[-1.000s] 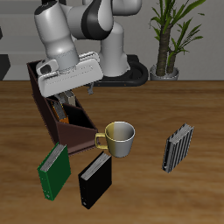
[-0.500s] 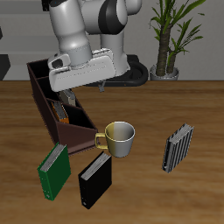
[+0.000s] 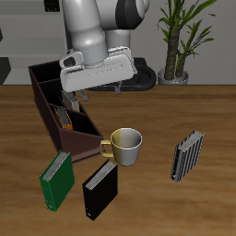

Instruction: Place the yellow book into the right desk caddy's front compartment and place the orange book into the right desk caddy's left compartment and place the black book into the right desk caddy's back compartment

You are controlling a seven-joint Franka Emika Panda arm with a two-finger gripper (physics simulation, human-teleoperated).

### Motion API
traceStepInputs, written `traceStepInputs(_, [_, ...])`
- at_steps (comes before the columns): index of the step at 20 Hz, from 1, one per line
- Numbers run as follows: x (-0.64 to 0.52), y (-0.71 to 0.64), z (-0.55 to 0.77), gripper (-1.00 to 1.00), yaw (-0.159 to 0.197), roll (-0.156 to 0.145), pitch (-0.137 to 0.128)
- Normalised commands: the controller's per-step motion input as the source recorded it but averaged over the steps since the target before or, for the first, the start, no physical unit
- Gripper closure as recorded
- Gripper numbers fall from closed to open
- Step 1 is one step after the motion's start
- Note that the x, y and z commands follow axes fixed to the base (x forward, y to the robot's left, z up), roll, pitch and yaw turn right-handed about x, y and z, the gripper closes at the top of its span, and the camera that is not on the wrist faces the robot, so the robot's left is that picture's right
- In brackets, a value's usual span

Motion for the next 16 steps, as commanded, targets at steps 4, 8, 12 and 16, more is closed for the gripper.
traceStepInputs(4, [0.31, 0.06, 0.25, -1.00, -0.029, -0.026, 0.003])
traceStepInputs(8, [0.32, 0.05, 0.29, -1.00, -0.060, -0.027, -0.009])
traceStepInputs(12, [0.33, -0.12, 0.21, -1.00, -0.065, -0.130, -0.016])
traceStepInputs(16, [0.36, -0.11, 0.04, -1.00, -0.045, -0.132, -0.001])
